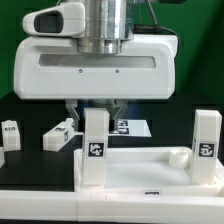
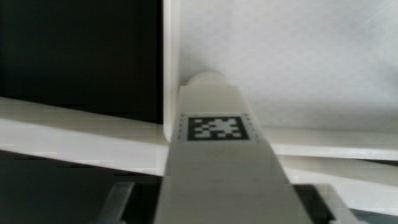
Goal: Assemble desk
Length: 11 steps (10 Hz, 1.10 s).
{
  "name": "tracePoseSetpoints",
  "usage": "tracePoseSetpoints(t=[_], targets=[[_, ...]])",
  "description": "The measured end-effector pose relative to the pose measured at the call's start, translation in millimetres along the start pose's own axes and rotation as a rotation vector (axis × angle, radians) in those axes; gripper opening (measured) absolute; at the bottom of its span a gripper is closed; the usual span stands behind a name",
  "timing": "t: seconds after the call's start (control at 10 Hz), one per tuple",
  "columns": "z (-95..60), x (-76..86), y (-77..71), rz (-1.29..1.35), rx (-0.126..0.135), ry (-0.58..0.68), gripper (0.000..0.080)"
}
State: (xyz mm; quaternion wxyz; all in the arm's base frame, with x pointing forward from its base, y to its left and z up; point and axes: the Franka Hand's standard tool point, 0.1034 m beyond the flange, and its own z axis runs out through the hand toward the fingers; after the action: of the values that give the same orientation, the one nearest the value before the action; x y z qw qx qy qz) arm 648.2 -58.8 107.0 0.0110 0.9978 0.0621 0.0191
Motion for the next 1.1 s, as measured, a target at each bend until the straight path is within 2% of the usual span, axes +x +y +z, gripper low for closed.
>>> tracePoseSetpoints(t=[0.3, 0.5, 0.6, 0.7, 1.1], targets=[[0.0, 0.0, -0.1, 0.043, 0.001, 0.0, 0.0288], [0.2, -0.4, 1.7, 0.313, 0.023, 0.004, 0.0288], [0.6, -0.8, 2.2, 0.346, 0.024, 0.003, 0.0288], [1.1, -1.3, 3.5, 0.476, 0.039, 0.004, 0.0289], [1.8, -1.3, 3.3, 0.9, 0.049, -0.001, 0.029]])
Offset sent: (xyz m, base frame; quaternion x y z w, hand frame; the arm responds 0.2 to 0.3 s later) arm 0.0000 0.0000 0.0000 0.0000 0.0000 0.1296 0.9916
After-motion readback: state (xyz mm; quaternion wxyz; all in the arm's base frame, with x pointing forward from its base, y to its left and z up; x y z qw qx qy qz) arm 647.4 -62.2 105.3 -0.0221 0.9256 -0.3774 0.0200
